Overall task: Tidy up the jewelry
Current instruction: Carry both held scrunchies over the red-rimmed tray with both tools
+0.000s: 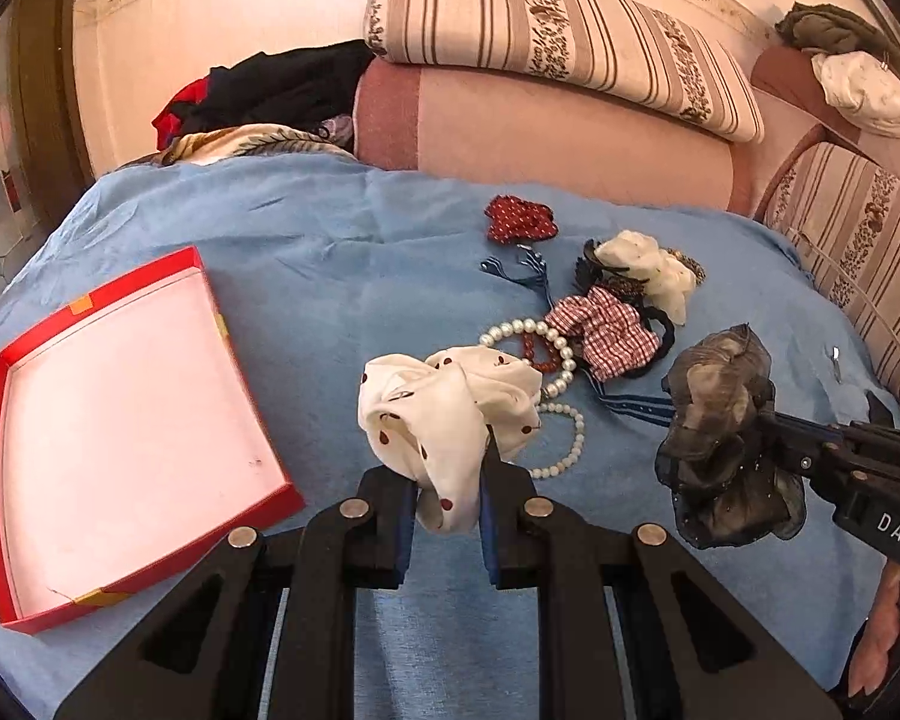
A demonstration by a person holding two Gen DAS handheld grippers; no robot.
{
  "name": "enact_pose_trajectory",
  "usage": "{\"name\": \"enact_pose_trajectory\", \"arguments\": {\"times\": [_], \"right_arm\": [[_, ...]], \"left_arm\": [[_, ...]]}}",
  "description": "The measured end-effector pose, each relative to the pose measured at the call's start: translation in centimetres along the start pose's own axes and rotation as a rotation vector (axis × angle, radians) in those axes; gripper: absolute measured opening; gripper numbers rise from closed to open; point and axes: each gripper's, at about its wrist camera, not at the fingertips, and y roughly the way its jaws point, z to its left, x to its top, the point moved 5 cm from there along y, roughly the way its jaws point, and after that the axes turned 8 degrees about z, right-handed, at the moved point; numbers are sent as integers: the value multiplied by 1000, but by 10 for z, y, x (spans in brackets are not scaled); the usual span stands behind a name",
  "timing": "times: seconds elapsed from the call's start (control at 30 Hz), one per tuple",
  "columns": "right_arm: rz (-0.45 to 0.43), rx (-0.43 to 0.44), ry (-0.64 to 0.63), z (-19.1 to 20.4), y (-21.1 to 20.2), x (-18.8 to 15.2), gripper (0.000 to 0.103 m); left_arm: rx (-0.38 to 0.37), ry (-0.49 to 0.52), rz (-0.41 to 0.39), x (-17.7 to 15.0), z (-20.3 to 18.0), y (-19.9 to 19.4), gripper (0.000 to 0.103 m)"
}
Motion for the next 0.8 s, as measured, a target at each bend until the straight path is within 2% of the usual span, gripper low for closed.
{"name": "enact_pose_trajectory", "arguments": {"times": [0.33,0.63,0.8], "right_arm": [[-12,12,3,28,0,9,13],[-40,28,-59,77,-3,32,13],[-27,49,-102,107,6,47,13]], "left_arm": [[18,-57,-37,10,31,-15,17],[31,-133,-69,17,68,-28,17],[73,-197,-96,21,103,-37,17]]}}
